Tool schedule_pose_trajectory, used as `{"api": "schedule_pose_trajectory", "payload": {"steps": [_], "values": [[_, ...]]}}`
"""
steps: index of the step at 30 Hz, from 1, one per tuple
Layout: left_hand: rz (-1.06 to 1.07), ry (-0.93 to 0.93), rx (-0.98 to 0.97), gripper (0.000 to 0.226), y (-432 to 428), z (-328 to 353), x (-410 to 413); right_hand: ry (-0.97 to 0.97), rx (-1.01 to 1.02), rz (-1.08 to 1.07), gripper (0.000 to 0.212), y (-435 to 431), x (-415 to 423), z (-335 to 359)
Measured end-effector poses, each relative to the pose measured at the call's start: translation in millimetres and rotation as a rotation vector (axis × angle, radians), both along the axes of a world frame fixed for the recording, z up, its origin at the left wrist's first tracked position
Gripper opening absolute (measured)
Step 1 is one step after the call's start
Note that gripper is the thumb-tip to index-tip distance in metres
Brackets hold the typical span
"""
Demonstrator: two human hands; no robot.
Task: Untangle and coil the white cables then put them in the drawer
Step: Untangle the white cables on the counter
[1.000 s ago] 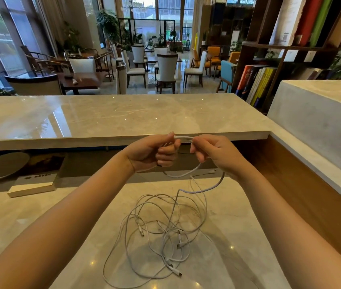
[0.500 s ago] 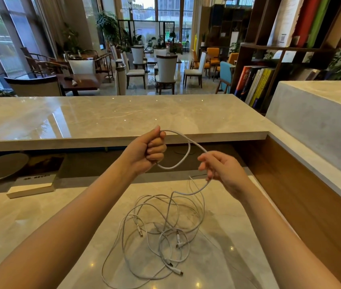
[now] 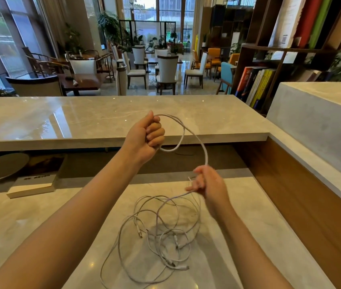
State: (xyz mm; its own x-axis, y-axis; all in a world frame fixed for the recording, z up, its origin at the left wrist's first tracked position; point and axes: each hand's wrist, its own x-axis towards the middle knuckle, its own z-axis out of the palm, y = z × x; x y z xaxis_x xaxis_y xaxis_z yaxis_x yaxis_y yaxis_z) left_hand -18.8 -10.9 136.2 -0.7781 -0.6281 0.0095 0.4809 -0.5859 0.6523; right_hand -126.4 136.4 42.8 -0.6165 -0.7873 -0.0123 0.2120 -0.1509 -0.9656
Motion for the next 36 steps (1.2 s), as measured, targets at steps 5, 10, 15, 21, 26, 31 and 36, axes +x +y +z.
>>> {"api": "schedule_pose_trajectory", "payload": {"steps": [5, 10, 15, 21, 26, 31, 36], "values": [[0.001, -0.08, -0.004, 0.032, -8, -17, 11, 0.137, 0.026, -0.162, 0.035, -8, -38, 74], [-0.089, -0.084, 0.012, 0.032, -4, -16, 11, 0.441, 0.181, -0.317, 0.029, -24, -72, 115], [-0.135, 0.056, 0.051, 0.038, 0, -1, 9, 0.814, 0.364, -0.378, 0.023, -25, -85, 69], [-0.088, 0.122, 0.024, 0.036, 5, 1, -5, 1.038, 0.475, -0.075, 0.024, -13, -54, 2], [0.088, -0.052, -0.375, 0.022, 14, -9, -18, 1.476, 0.416, 0.058, 0.028, -6, -22, 16], [0.286, -0.517, -1.173, 0.017, 36, -21, -28, 1.706, 0.23, -0.171, 0.02, 2, -12, 45], [0.294, -0.756, -1.592, 0.013, 40, -25, -31, 1.744, 0.128, -0.316, 0.02, 5, -14, 63]]}}
